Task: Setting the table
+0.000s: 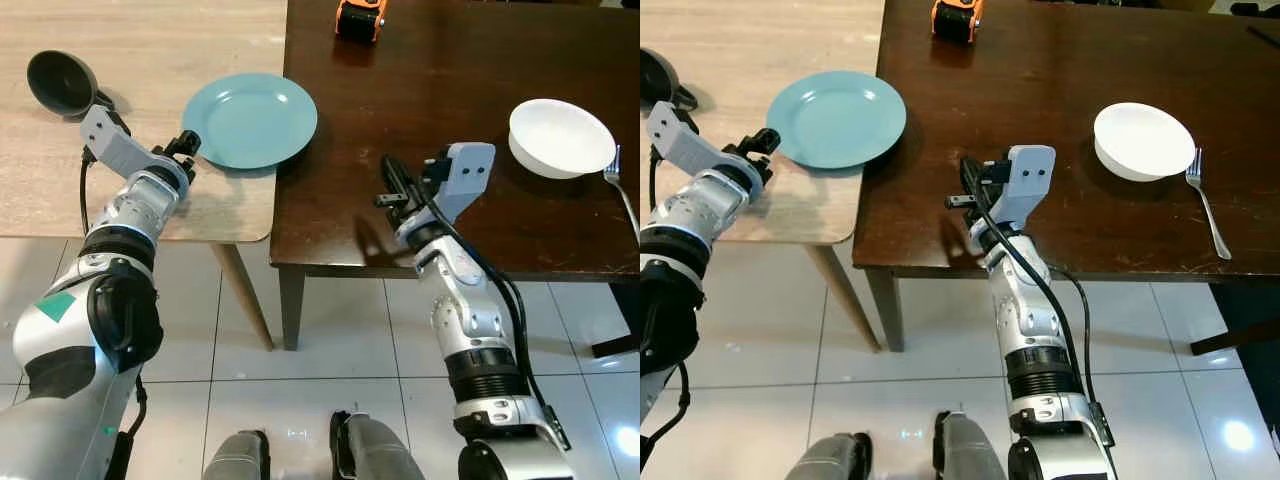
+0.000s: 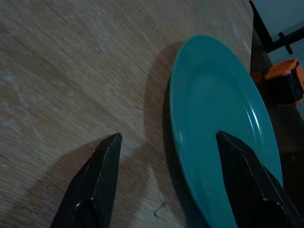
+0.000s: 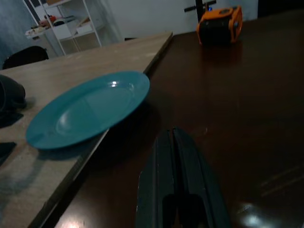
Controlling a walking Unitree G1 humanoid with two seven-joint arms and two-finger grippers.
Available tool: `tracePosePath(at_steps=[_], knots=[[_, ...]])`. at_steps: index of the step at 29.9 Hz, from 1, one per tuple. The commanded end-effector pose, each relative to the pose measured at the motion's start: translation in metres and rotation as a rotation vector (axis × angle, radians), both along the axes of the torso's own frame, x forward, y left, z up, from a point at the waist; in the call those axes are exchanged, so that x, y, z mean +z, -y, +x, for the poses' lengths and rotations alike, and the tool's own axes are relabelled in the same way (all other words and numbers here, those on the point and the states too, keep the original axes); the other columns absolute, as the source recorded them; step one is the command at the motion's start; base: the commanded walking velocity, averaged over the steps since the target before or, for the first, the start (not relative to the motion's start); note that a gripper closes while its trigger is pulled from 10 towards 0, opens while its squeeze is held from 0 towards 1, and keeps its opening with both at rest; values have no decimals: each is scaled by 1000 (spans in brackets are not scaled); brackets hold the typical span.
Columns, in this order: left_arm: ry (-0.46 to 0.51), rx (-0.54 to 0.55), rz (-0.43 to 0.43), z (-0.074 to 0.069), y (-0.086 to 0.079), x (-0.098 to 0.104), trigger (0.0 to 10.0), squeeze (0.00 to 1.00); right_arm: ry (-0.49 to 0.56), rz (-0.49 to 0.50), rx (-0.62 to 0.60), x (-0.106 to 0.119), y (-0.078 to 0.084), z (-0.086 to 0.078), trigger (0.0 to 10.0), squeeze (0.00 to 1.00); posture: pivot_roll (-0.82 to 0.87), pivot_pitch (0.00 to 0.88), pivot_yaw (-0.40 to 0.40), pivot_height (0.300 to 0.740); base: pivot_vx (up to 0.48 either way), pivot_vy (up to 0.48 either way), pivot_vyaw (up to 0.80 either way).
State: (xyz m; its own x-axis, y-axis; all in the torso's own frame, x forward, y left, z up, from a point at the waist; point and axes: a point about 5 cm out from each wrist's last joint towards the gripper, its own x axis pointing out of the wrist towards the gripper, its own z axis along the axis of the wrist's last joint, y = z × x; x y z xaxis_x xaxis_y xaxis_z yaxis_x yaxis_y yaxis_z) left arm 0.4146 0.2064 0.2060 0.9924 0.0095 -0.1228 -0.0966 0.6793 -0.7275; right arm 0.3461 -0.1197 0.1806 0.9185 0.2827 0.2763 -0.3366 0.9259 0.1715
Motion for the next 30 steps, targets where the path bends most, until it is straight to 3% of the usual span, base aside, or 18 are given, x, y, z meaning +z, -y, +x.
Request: tracePosePath(at_steps=[1,16,27,30], knots=[[-33,-8,-18,-1,2,-8,10000,0,-25,-1,0,-6,-1,-3,10000,0,48,231,56,740,0,0,0],[-29,-15,-26,0,9,-6,10000,0,-31,20,-18,-3,-2,-10,10000,0,29,276,77,740,0,0,0],[74,-50,-224,6,27,13,10000,0,-46,25,-17,-4,-3,-17,10000,0,5,287,81,740,0,0,0],[72,-73,-220,7,32,14,10000,0,-48,24,-17,-5,-2,-17,10000,0,2,284,79,740,0,0,0]])
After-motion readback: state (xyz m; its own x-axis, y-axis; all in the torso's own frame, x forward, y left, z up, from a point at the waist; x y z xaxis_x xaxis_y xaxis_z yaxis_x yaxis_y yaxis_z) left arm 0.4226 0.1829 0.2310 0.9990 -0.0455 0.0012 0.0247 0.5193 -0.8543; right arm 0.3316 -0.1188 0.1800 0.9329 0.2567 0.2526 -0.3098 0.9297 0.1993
